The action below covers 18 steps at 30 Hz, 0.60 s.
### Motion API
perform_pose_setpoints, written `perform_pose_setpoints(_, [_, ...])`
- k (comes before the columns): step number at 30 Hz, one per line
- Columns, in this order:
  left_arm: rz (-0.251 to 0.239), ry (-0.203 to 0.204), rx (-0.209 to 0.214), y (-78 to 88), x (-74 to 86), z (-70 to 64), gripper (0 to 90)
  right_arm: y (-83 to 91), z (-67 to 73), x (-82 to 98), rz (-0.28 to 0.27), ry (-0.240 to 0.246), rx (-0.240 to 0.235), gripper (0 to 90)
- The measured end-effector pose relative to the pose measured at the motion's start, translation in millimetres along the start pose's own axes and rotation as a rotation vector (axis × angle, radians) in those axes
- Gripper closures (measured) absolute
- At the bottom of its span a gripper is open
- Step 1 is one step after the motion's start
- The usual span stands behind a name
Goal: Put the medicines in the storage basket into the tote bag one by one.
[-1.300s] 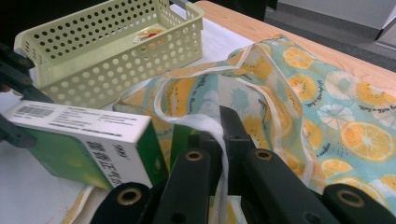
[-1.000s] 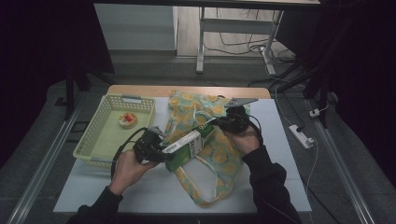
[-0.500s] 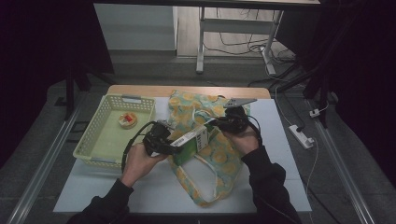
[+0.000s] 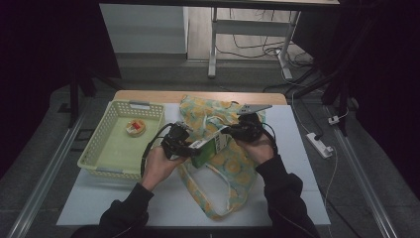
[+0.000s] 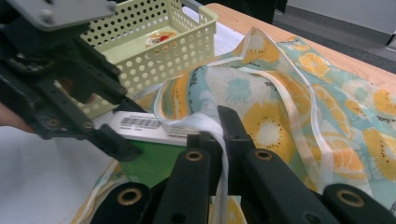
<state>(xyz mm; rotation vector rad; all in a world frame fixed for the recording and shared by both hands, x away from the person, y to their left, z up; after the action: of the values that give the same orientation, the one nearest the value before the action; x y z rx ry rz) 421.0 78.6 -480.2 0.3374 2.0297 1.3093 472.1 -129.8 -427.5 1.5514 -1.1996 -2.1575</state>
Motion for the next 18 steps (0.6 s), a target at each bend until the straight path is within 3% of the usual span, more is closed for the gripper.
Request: perform_pose_setpoints(18, [-0.059,0.024,-0.055,-7.7,-26.4,9.0,61.3,-3.0,0.1,0.1,0.005,-0.004,-0.005,89.4])
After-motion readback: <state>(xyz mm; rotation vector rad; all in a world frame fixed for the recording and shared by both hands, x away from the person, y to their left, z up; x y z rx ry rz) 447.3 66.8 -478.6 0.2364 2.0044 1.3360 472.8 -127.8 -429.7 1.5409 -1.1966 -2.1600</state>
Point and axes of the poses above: each handheld gripper's, and its own axes: y roughly backward along the jaws, x roughly out of its underside, z roughly to its left, the point moved 3 cm from there along -y, roughly forward along the jaws, and after that the axes turned 13 degrees about z, right-handed, at the moved point
